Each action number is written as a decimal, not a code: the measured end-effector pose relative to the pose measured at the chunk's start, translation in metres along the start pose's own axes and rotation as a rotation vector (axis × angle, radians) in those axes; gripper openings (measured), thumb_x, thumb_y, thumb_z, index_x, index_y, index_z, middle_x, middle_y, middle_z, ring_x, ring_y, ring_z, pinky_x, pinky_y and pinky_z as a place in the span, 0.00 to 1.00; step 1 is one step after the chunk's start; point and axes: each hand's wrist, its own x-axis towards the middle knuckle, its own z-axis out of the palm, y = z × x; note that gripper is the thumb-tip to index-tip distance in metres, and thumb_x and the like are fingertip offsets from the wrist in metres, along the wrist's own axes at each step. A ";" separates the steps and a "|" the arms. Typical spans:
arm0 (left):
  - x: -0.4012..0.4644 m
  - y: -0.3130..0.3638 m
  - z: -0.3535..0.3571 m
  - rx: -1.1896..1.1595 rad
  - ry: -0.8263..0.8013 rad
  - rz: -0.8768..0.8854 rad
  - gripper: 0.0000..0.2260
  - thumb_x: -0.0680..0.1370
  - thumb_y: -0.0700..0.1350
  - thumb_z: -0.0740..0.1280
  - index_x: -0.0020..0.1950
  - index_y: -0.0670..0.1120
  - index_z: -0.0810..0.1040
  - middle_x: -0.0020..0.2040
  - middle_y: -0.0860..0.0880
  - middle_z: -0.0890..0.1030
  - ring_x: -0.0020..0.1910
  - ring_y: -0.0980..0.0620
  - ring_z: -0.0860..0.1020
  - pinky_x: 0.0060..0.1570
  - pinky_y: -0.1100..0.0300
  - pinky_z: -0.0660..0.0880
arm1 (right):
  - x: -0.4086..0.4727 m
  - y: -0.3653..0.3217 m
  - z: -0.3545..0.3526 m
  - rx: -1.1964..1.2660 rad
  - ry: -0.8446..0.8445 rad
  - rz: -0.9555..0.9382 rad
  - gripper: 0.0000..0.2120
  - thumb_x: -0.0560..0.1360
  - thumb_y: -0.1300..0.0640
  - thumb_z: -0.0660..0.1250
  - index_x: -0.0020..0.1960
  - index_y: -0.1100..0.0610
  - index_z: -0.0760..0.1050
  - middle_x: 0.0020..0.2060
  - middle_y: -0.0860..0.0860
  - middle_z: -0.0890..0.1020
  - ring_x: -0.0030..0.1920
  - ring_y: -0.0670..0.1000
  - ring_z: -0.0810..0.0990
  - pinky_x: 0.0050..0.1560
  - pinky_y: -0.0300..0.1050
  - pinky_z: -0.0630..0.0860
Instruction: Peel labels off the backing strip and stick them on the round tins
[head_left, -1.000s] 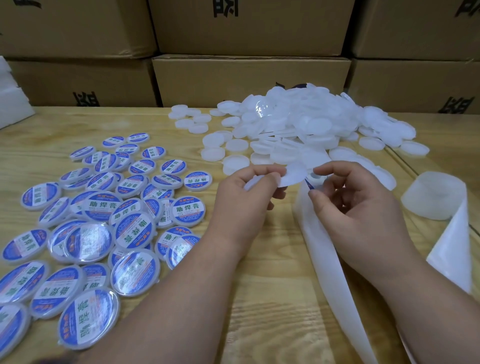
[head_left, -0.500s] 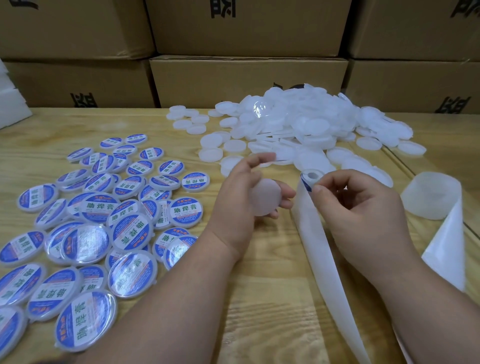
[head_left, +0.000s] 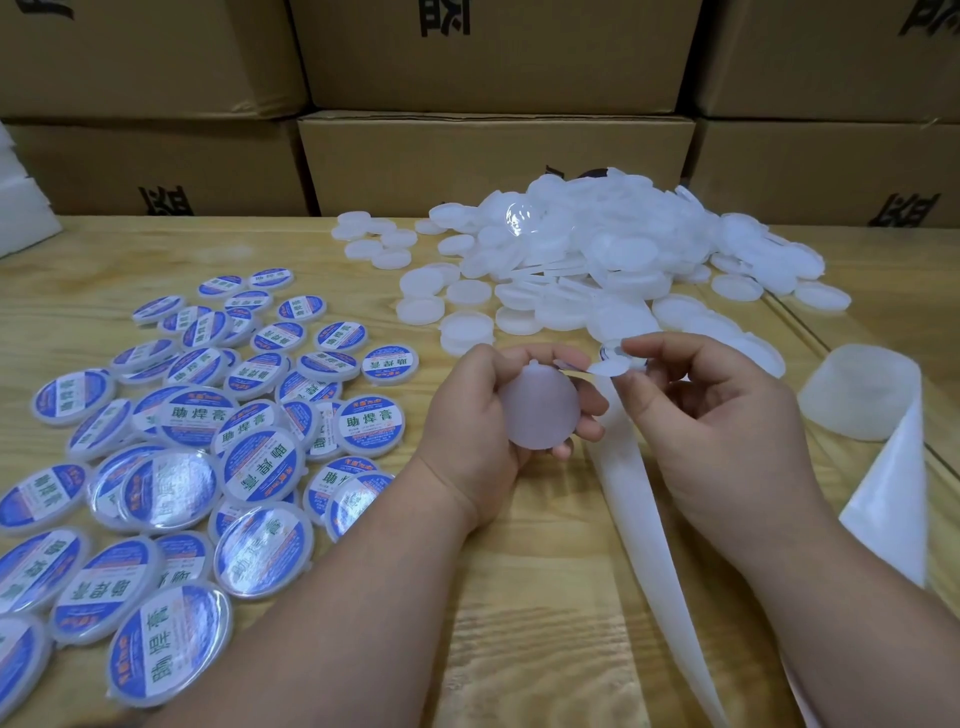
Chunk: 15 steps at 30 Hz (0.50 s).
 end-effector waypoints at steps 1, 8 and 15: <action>0.000 -0.001 0.000 0.007 -0.006 0.000 0.25 0.79 0.43 0.49 0.38 0.45 0.85 0.35 0.39 0.82 0.31 0.42 0.80 0.27 0.60 0.70 | 0.000 0.000 0.000 -0.007 -0.006 -0.008 0.10 0.75 0.60 0.74 0.47 0.44 0.83 0.34 0.41 0.78 0.29 0.42 0.71 0.31 0.30 0.68; 0.002 -0.003 -0.001 -0.014 -0.010 -0.008 0.19 0.76 0.45 0.52 0.51 0.43 0.82 0.36 0.37 0.82 0.31 0.41 0.80 0.27 0.60 0.70 | -0.002 -0.002 0.002 -0.056 0.001 -0.022 0.11 0.74 0.63 0.73 0.38 0.49 0.81 0.35 0.49 0.81 0.32 0.42 0.74 0.34 0.30 0.71; 0.003 0.002 0.004 -0.055 0.057 0.022 0.13 0.83 0.42 0.56 0.60 0.48 0.79 0.51 0.39 0.81 0.40 0.42 0.83 0.33 0.56 0.69 | 0.000 -0.005 -0.004 0.196 -0.051 0.129 0.06 0.71 0.55 0.69 0.37 0.54 0.80 0.25 0.45 0.72 0.28 0.47 0.66 0.29 0.43 0.66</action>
